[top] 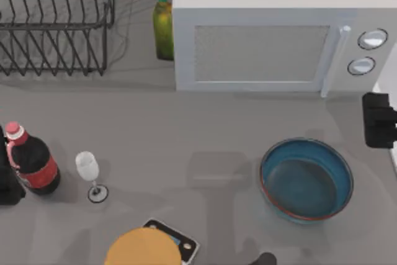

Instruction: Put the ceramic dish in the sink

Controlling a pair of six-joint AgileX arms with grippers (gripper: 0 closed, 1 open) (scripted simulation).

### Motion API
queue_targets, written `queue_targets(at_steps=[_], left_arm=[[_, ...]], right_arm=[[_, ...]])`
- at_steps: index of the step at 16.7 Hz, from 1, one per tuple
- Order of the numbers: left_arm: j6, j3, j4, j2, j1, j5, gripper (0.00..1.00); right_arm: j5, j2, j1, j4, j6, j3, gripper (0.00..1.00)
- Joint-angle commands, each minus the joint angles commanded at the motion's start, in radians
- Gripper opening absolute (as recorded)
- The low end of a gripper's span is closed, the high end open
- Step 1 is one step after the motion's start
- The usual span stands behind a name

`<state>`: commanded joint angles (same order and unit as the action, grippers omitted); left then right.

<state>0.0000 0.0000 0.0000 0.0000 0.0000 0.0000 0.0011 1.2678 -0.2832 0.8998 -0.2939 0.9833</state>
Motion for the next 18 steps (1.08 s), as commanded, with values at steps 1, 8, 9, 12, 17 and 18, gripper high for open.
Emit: queue_targets(at_steps=[1, 8, 9, 12, 17, 18], left_arm=[[0.000, 0.000, 0.000, 0.000, 0.000, 0.000, 1.00], [0.000, 0.000, 0.000, 0.000, 0.000, 0.000, 1.00], [0.000, 0.000, 0.000, 0.000, 0.000, 0.000, 1.00], [0.000, 0.000, 0.000, 0.000, 0.000, 0.000, 1.00], [0.000, 0.000, 0.000, 0.000, 0.000, 0.000, 1.00], [0.000, 0.000, 0.000, 0.000, 0.000, 0.000, 1.00]], right_arm=[[0.000, 0.067, -0.015, 0.048, -0.016, 0.052, 1.00], [-0.001, 0.388, -0.089, 0.276, -0.090, 0.303, 1.00], [-0.001, 0.405, -0.093, 0.288, -0.094, 0.316, 1.00], [-0.001, 0.416, -0.095, 0.295, -0.096, 0.324, 1.00], [-0.001, 0.418, -0.091, 0.277, -0.094, 0.308, 1.00], [-0.001, 0.426, -0.092, 0.254, -0.094, 0.290, 1.00]])
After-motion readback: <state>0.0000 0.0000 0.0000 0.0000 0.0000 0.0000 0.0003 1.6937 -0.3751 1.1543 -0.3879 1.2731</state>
